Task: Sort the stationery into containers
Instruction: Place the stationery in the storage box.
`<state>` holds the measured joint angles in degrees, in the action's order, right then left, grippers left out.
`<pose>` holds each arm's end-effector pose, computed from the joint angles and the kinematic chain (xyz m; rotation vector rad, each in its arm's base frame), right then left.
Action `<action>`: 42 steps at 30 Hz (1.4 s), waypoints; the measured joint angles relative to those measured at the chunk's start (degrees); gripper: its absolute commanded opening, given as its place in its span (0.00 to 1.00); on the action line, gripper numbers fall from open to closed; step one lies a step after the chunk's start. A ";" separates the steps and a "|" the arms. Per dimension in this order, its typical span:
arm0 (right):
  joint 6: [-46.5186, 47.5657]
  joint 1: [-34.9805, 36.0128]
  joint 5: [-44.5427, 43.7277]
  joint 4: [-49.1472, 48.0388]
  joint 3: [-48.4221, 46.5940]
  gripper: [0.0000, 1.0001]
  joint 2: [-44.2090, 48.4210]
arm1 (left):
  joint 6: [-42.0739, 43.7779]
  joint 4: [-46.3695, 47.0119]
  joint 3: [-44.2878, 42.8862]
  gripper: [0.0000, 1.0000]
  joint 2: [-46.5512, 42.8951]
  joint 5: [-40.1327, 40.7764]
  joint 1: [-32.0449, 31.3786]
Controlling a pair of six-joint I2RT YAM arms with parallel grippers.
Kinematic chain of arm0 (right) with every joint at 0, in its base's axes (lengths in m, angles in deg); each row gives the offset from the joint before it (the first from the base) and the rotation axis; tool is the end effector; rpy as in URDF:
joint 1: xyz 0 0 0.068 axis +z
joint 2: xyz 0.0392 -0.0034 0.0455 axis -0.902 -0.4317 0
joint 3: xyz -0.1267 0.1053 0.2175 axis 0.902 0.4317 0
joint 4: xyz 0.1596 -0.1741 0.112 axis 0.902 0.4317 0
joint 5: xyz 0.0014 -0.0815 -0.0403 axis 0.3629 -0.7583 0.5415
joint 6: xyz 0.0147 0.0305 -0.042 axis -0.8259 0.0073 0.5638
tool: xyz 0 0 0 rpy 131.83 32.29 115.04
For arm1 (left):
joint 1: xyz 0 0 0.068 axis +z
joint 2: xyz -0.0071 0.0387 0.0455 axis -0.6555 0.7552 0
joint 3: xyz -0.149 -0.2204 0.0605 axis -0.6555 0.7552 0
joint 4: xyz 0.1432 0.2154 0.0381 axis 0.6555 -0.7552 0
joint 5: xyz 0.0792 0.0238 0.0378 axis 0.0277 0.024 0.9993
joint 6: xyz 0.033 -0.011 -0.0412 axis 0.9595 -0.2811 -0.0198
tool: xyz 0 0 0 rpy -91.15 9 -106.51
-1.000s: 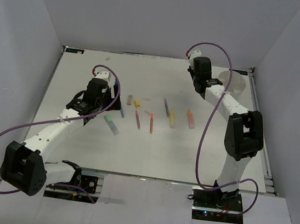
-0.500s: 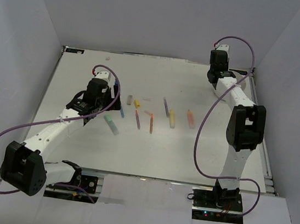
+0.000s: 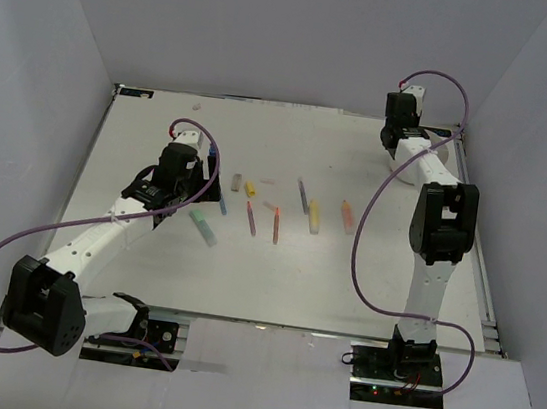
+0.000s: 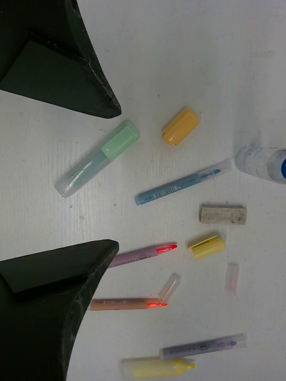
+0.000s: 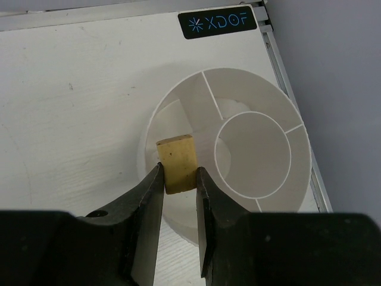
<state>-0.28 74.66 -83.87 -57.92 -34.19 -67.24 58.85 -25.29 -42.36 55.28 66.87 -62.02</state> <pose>0.4957 0.0682 0.2513 0.1975 2.0530 -0.5474 0.2429 -0.0873 0.2700 -0.0747 2.2686 -0.1934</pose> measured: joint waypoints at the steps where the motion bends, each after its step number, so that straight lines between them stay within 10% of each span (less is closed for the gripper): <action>1: -0.33 -0.13 0.04 -0.04 -0.15 0.13 -0.22 | -0.02 0.00 0.00 0.94 0.15 0.00 0.00; 42: -3.43 -1.66 1.73 -3.61 -0.63 0.45 -1.22 | 0.00 -0.20 0.00 0.94 0.59 0.02 0.00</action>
<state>-3.71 73.00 -82.15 -61.53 -34.82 -68.46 58.85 -25.49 -42.36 55.87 66.89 -62.02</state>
